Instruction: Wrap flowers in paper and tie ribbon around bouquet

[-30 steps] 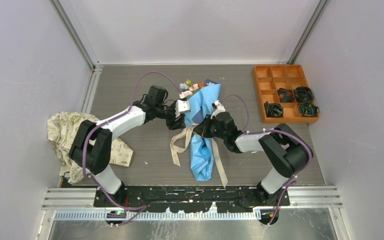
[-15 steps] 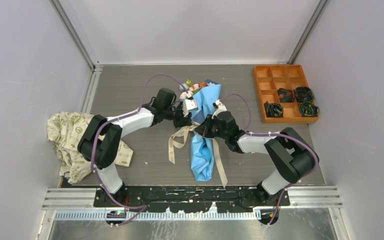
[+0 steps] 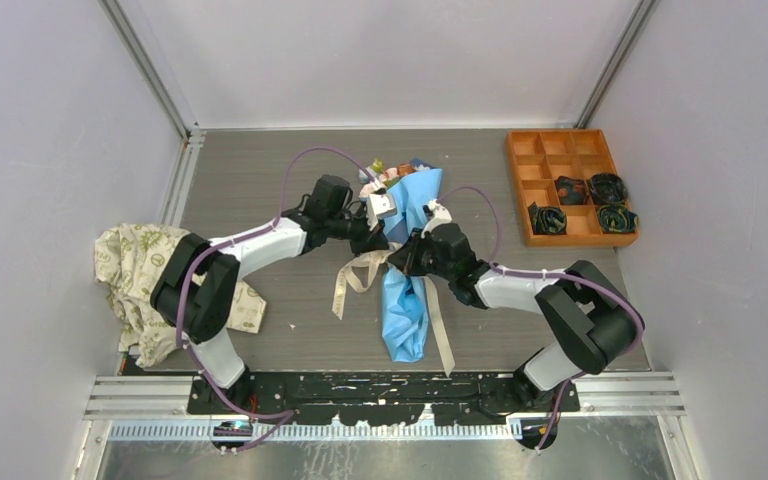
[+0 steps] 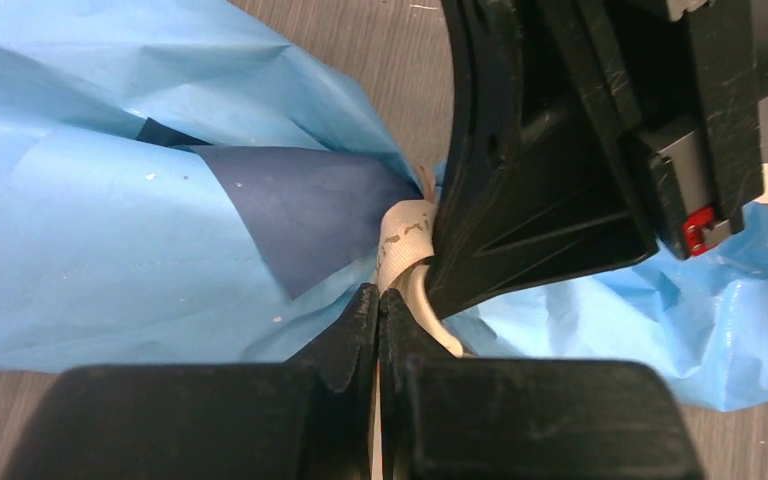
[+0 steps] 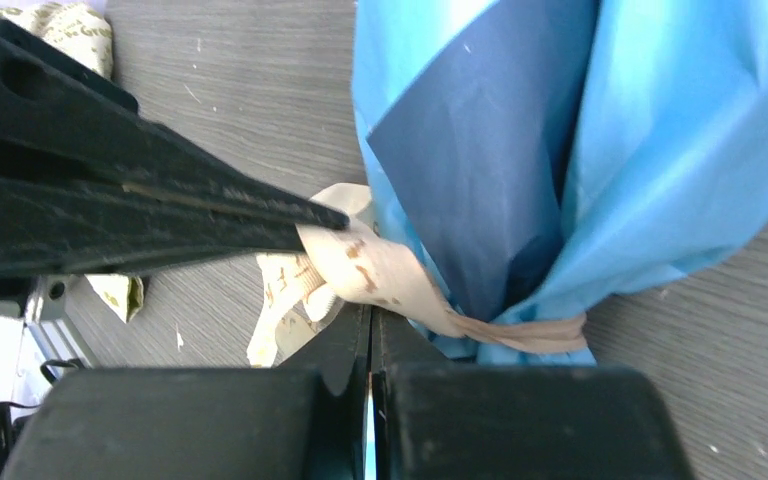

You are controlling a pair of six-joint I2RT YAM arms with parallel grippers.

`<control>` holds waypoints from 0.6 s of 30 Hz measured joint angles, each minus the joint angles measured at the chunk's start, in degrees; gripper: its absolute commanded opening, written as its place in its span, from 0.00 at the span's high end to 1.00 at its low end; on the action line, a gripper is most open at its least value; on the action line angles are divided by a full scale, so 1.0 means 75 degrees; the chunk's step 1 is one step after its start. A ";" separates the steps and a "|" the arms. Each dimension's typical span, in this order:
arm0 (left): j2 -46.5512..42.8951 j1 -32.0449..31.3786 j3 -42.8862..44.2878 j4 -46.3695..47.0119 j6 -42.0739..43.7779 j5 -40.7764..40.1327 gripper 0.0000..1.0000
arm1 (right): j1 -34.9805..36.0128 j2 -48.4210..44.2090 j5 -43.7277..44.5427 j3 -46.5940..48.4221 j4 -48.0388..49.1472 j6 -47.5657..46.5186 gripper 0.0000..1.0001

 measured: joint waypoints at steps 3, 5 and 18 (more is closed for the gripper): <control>-0.0087 -0.0012 -0.0079 0.0012 -0.0195 0.0020 1.00 | 0.0052 0.0093 0.0152 0.0146 0.0184 0.0055 0.99; -0.0108 -0.0012 -0.0105 0.0061 -0.0289 -0.0026 1.00 | 0.0055 0.0204 0.0221 0.0221 0.0274 0.0137 0.99; -0.0216 -0.0006 -0.0388 0.0466 -0.0918 -0.0035 0.99 | -0.0187 0.1250 0.0632 0.0551 0.1448 0.0775 0.99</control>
